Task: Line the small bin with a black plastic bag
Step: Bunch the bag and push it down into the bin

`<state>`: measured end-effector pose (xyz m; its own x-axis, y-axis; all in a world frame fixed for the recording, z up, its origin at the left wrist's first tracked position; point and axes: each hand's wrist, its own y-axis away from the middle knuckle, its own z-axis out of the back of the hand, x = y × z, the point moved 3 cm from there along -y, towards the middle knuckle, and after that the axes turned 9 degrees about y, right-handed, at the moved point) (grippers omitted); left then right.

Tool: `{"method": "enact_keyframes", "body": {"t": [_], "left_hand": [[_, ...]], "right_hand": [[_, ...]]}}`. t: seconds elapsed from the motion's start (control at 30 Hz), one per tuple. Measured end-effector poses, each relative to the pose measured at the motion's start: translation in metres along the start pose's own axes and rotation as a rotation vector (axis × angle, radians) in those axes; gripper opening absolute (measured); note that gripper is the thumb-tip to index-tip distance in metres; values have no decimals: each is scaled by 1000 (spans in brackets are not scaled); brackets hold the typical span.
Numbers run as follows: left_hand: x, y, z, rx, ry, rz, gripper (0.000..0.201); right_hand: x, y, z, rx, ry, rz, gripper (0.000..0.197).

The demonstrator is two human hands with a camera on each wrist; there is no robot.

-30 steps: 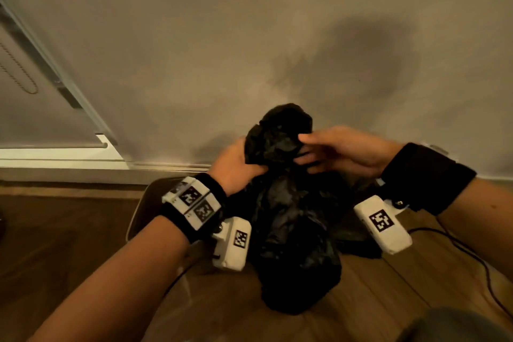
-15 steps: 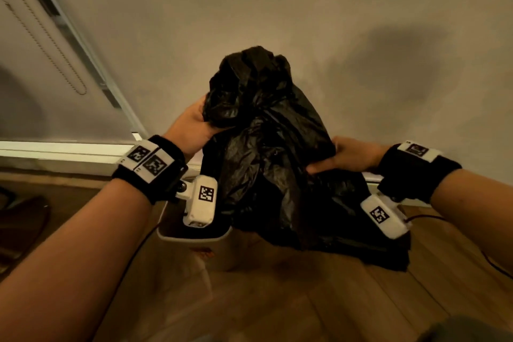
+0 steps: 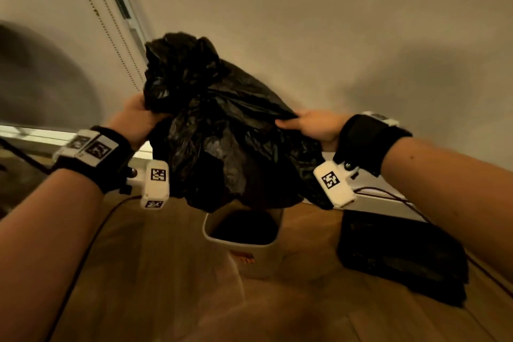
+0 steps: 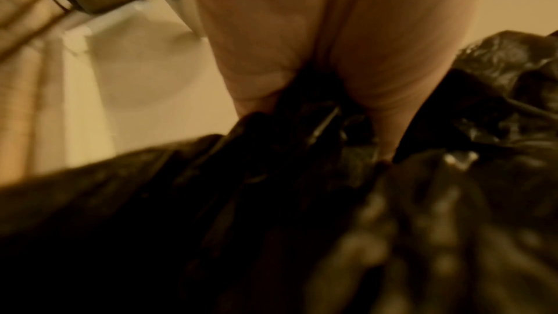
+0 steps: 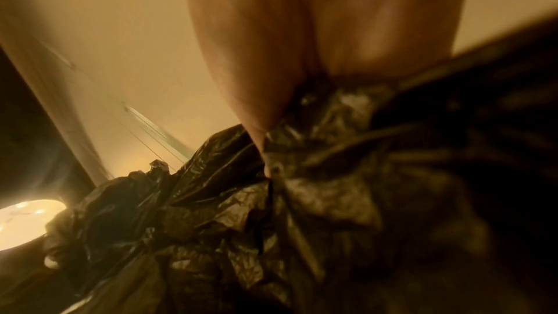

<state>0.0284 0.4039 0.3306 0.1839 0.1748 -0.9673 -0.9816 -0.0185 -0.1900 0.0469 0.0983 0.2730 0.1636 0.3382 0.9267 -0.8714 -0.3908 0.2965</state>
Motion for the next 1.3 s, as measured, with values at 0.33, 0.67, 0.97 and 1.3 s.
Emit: {"method": "enact_keyframes", "body": {"t": [0.33, 0.67, 0.97, 1.3], "left_hand": [[133, -10, 30, 27, -236, 101, 29], [178, -9, -21, 145, -453, 187, 31], [213, 37, -59, 303, -388, 432, 16], [209, 92, -111, 231, -43, 662, 48]], "right_hand": [[-116, -92, -109, -35, -60, -160, 27], [-124, -63, -75, -456, 988, -120, 104], [-163, -51, -54, -186, 490, -259, 33], [-158, -27, -24, 88, 521, -302, 18]]}}
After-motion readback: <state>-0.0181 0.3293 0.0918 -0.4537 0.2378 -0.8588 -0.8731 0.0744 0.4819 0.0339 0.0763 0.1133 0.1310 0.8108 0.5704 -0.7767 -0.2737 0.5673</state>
